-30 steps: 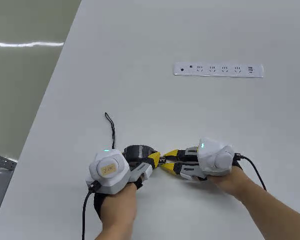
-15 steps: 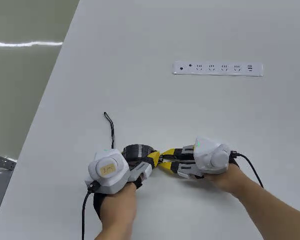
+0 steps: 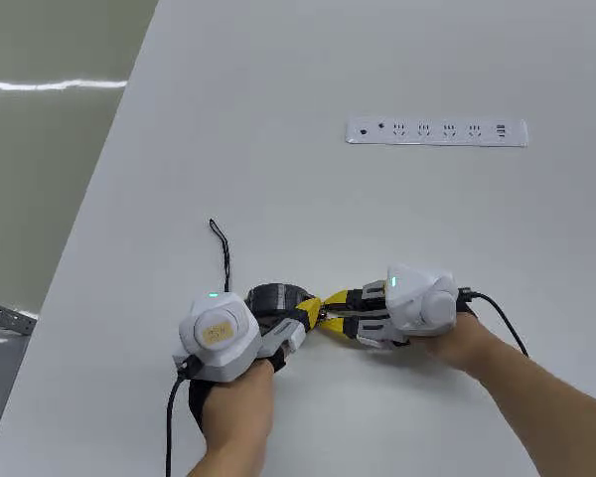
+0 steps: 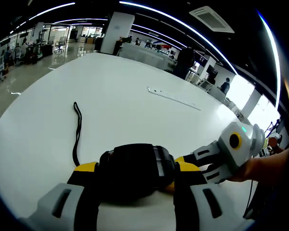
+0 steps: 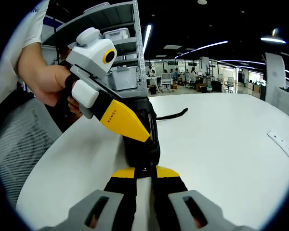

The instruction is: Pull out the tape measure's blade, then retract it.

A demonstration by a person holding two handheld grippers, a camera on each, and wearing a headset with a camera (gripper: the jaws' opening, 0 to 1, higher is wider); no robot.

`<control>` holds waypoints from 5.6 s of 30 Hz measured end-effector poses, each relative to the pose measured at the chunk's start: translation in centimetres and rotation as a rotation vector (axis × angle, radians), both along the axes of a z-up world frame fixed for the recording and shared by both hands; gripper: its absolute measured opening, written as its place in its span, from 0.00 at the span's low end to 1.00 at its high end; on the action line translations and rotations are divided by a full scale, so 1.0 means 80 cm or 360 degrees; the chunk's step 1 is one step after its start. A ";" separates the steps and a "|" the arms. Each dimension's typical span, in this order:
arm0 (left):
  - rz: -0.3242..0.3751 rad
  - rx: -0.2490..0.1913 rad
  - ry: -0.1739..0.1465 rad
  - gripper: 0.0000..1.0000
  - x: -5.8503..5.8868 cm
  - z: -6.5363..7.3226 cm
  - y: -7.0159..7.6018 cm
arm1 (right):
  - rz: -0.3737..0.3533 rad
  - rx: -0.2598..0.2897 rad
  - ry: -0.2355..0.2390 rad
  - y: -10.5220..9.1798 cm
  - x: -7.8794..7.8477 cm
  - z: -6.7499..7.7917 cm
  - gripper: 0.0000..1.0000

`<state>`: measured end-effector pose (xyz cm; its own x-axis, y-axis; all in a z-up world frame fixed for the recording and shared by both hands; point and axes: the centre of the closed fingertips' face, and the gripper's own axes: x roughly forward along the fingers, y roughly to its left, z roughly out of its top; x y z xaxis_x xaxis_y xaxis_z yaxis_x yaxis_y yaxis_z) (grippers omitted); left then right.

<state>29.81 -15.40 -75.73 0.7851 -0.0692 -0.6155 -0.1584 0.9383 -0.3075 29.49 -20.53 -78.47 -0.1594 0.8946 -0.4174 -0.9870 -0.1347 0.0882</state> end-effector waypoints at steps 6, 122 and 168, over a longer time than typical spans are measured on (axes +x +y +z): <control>0.0001 0.0000 -0.0003 0.59 0.001 0.000 0.000 | -0.0004 0.0000 0.0011 0.000 0.001 0.000 0.11; -0.0775 0.0210 -0.0120 0.74 -0.057 0.020 -0.002 | -0.0669 -0.0044 0.0082 -0.127 -0.014 0.055 0.46; -0.0874 0.0212 -0.0157 0.75 -0.131 0.045 0.015 | -0.0951 -0.0044 0.0056 -0.221 -0.049 0.092 0.58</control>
